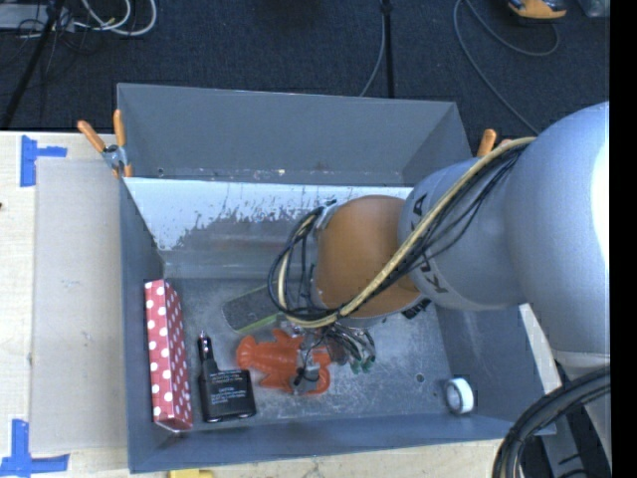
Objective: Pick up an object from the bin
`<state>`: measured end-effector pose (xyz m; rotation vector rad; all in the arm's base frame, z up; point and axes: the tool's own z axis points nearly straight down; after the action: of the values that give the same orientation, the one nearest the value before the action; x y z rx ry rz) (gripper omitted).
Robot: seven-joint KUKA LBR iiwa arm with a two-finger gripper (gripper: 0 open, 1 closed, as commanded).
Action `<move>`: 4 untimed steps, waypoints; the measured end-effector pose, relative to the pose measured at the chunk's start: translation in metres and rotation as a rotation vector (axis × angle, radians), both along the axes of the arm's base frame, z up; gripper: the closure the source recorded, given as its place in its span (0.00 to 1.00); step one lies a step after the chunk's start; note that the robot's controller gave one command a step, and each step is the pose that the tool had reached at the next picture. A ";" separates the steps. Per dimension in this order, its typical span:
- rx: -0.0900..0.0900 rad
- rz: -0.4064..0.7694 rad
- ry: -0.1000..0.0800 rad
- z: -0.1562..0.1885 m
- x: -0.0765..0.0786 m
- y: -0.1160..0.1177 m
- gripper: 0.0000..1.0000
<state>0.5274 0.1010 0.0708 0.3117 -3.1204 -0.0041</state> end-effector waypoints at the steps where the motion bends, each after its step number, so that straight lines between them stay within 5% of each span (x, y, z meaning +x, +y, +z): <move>1: 0.004 0.430 -0.001 0.049 0.055 -0.044 1.00; 4: 0.005 0.389 0.001 0.023 0.043 -0.040 1.00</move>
Offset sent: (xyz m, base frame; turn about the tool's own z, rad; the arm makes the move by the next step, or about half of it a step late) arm 0.0000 0.0000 0.0000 0.0000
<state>0.5708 0.0613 0.0934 0.9082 -3.0009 -0.0101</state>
